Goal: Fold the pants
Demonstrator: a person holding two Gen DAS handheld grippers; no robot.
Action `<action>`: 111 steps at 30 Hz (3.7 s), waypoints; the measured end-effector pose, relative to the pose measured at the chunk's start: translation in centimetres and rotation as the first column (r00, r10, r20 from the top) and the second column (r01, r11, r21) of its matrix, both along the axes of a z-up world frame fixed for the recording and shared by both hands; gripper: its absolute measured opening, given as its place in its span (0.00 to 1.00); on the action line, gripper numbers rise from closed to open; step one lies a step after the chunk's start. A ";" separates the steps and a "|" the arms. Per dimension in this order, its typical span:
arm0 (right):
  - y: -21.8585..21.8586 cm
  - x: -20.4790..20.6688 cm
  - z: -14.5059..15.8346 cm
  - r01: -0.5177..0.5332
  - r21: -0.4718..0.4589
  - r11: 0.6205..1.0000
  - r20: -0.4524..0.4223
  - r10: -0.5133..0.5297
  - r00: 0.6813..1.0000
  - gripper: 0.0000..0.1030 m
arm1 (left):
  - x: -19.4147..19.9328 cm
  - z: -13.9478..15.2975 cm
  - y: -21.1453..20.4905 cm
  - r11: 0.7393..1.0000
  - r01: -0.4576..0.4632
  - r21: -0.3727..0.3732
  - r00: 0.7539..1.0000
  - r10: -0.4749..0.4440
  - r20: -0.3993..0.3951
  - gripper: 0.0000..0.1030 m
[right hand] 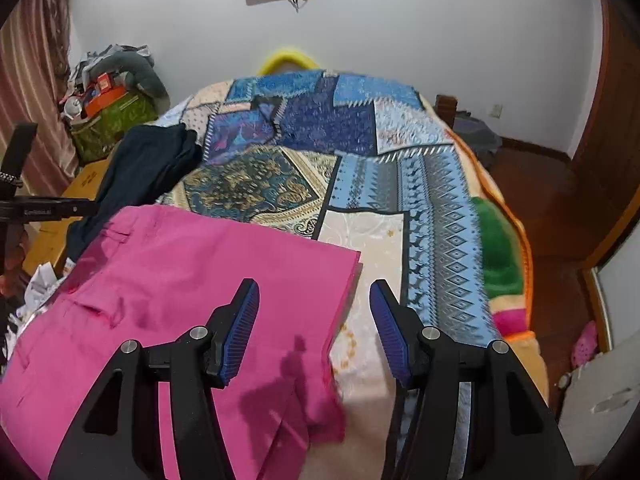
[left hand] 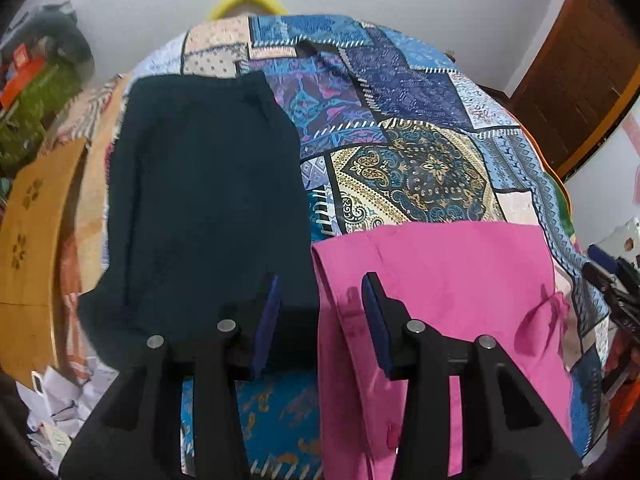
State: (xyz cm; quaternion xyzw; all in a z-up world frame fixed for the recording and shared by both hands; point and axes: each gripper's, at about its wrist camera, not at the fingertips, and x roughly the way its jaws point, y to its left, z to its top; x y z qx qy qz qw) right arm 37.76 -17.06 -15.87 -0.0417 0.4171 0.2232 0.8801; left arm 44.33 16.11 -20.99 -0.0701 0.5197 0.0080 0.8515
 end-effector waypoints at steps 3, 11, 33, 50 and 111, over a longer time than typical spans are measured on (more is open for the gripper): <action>-0.2 1.9 -1.9 0.021 -0.003 1.000 -0.059 -0.021 0.998 0.52 | 1.5 -1.3 0.3 1.000 -0.002 -0.029 1.000 0.002 -0.030 0.41; 0.5 5.8 -5.7 0.045 -0.005 0.999 -0.148 -0.045 0.988 0.52 | 3.5 -4.2 -0.4 0.997 0.027 -0.077 0.996 -0.033 -0.083 0.41; 0.9 7.0 5.2 0.062 0.108 0.992 0.093 -0.072 0.993 0.01 | -0.1 5.9 0.1 0.998 0.024 0.065 0.983 -0.035 0.178 0.02; 6.6 10.5 -4.7 -0.043 0.015 0.999 -0.171 0.045 0.984 0.39 | 1.6 -2.8 3.9 1.000 -0.029 0.006 0.999 0.029 -0.013 0.02; -0.4 -13.7 1.8 -0.097 0.048 0.994 0.002 0.097 0.995 0.05 | -21.0 3.1 -6.1 0.986 0.150 0.079 0.981 -0.158 0.114 0.02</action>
